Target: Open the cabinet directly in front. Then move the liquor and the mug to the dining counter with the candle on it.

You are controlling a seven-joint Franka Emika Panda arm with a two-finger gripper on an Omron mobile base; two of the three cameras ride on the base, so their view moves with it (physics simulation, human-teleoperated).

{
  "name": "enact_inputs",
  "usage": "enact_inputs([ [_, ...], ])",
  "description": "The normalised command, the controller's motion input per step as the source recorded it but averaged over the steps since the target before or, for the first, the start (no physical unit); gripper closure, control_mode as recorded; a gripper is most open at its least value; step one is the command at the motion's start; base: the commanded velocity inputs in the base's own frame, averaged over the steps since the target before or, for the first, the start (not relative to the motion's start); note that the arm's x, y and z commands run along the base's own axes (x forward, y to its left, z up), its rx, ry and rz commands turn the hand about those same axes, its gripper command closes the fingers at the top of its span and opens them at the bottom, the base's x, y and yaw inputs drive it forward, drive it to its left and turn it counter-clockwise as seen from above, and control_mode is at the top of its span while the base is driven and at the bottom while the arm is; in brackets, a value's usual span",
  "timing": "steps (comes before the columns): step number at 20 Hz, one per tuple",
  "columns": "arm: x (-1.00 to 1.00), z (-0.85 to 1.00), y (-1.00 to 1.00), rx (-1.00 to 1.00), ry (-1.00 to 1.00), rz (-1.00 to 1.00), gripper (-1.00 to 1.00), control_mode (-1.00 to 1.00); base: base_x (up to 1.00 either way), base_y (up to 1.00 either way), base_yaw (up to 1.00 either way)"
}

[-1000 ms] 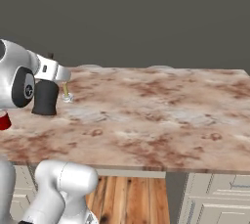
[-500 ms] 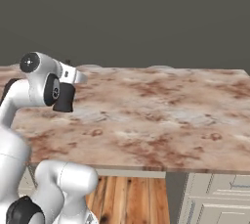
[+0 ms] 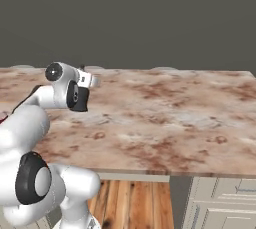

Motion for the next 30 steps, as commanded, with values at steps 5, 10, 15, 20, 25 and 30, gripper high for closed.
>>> enact_inputs([
  [5, 0.40, -0.14, 0.00, 0.00, 0.00, 0.00, 1.00, -1.00, 0.00, 0.00, 0.00],
  [10, 0.10, -0.18, 0.00, 0.00, -0.04, 0.00, 1.00, -1.00, 0.00, 0.00, 0.00],
  [15, 0.05, -0.33, 0.00, 0.00, -0.12, 0.00, 1.00, -1.00, 0.00, 0.00, 0.00],
  [20, 0.21, -0.22, 0.00, -0.01, -0.12, 0.00, 1.00, -1.00, 0.00, 0.00, 0.00],
  [25, 0.45, -0.17, 0.00, 0.00, -0.01, 0.00, 1.00, -1.00, 0.00, 0.00, 0.00],
  [30, 0.58, -0.21, 0.00, 0.00, 0.00, 0.00, 1.00, -1.00, 0.00, 0.00, 0.00],
])
